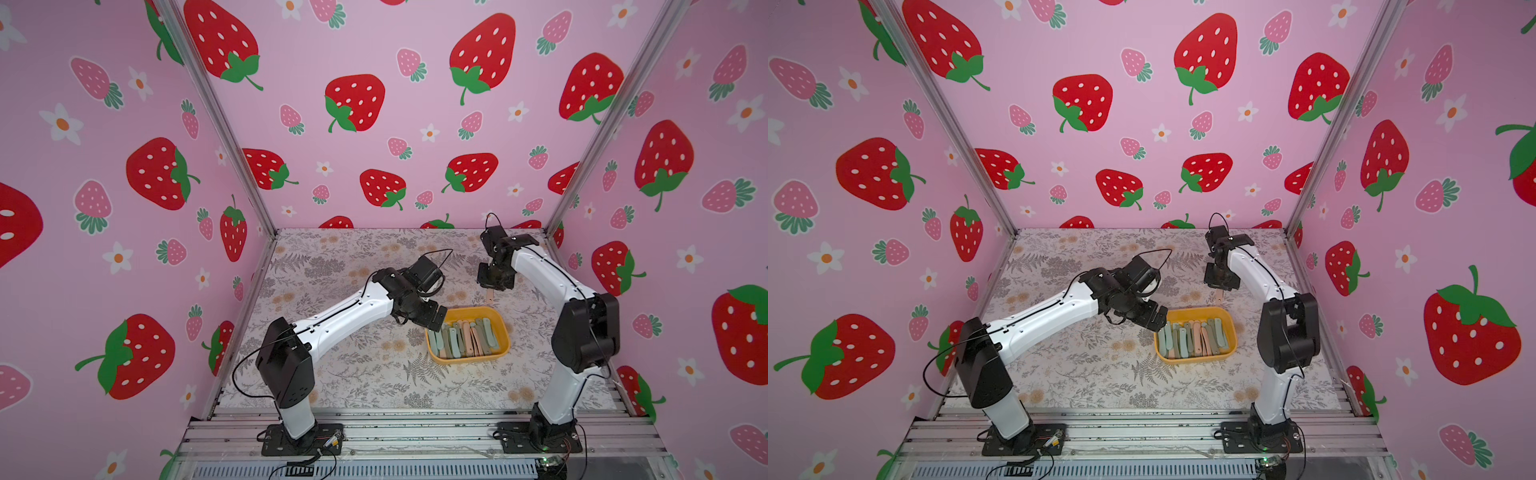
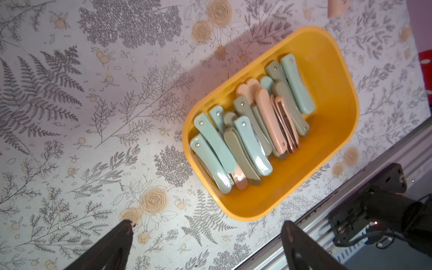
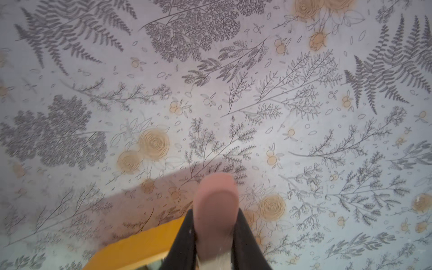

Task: Take the fruit knife out of the storage box
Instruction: Place the fruit knife at the center of the board.

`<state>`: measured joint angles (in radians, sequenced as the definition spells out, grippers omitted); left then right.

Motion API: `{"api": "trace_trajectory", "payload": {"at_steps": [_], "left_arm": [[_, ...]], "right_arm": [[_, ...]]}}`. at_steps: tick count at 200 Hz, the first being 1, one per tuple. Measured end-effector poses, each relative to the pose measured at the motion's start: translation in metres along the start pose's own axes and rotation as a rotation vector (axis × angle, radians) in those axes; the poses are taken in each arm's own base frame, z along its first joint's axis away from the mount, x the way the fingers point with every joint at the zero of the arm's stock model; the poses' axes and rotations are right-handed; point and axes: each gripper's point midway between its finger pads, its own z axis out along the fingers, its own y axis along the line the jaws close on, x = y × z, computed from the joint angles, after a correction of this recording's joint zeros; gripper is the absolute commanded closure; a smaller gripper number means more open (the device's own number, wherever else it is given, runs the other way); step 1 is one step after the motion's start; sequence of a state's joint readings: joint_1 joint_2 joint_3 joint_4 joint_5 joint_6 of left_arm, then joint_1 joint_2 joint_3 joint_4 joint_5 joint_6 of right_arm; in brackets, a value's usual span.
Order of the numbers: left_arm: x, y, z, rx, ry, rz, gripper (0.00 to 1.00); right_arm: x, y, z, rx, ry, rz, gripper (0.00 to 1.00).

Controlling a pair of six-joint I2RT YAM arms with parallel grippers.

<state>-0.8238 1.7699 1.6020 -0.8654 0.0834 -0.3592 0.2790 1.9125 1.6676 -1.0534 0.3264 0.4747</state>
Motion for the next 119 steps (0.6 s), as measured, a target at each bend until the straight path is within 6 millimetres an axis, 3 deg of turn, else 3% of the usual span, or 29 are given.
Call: {"api": "trace_trajectory", "payload": {"at_steps": [46, 63, 119], "left_arm": [[-0.062, 0.012, 0.010, -0.003, -0.063, -0.031, 0.01], [-0.076, 0.015, 0.015, -0.003, -0.076, -0.034, 0.01], [-0.078, 0.029, 0.038, 0.031, -0.025, -0.082, 0.01]], "right_arm": [[-0.052, 0.004, 0.059, 0.096, 0.010, -0.042, 0.83], [-0.066, 0.004, 0.077, 0.135, 0.003, -0.065, 0.83], [-0.093, 0.009, 0.113, 0.203, -0.016, -0.128, 0.78]]}}
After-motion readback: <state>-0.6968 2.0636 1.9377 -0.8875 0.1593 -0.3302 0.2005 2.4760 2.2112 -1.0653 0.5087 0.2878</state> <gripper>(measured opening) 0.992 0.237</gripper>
